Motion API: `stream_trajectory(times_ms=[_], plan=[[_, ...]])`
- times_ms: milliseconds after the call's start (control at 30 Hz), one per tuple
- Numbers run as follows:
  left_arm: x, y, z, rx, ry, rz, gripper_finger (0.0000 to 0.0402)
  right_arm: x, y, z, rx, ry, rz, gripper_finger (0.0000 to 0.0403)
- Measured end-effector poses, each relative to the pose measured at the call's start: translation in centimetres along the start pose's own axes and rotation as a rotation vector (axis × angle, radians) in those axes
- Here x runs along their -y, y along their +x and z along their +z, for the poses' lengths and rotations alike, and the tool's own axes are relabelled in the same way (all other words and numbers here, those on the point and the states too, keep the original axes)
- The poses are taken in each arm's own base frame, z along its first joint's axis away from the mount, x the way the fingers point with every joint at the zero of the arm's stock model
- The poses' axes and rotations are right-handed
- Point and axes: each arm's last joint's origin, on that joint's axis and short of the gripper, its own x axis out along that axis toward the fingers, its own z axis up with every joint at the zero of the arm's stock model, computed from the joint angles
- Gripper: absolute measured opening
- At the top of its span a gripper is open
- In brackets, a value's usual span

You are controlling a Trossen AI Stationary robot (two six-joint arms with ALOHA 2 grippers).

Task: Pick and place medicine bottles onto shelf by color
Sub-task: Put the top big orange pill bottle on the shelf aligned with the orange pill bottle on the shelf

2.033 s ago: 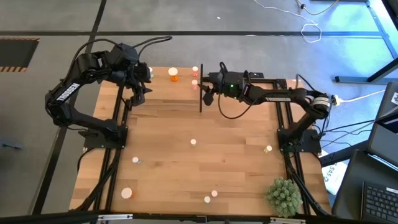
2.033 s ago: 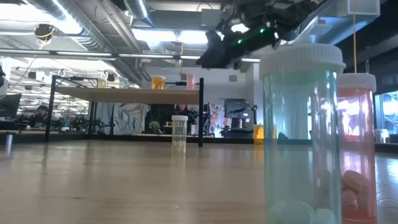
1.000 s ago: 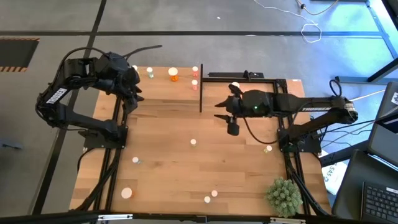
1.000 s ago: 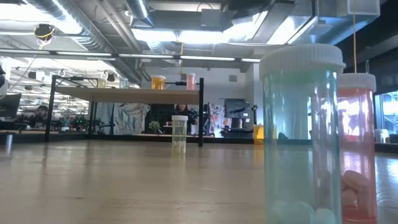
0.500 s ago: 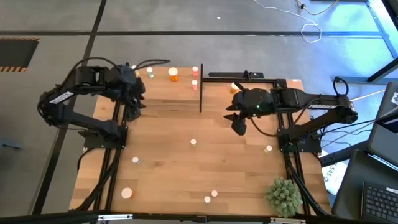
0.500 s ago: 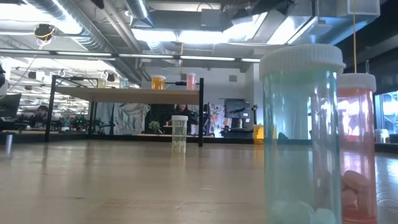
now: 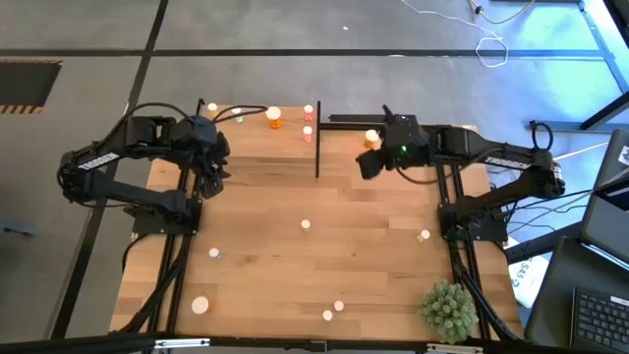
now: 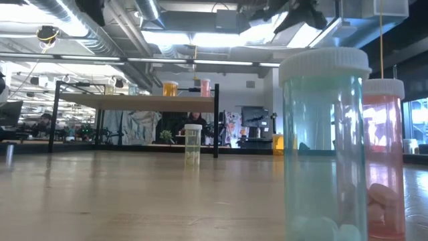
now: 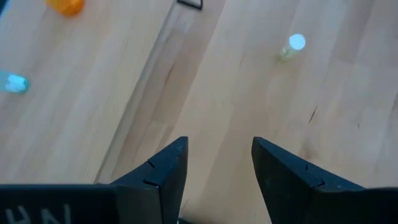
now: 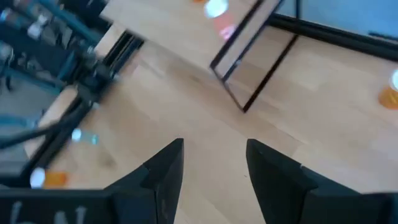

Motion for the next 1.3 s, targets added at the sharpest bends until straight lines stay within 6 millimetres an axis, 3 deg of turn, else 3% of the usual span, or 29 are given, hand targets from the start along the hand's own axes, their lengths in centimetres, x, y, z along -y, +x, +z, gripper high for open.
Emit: stream_trajectory(times_ms=[400, 733, 933, 1300], plan=[[0.2, 0.2, 1.6, 0.275, 0.072, -0.023, 0.0173, 3.9, 2.6, 3.6, 0.023, 0.141, -0.128, 0.0158], [-0.2, -0.1, 2.7, 0.415, 0.005, 0.165, 0.0173, 6.4, 3.8, 5.4, 0.047, 0.214, -0.217, 0.0158], [-0.5, -0.5, 3.5, 0.512, -0.062, 0.29, 0.0173, 6.5, 4.1, 6.2, 0.087, 0.102, -0.193, 0.0158], [-1.8, 0.2, 3.9, 0.498, -0.218, 0.427, 0.0173, 5.9, 4.1, 7.0, 0.158, -0.011, -0.14, 0.0158]])
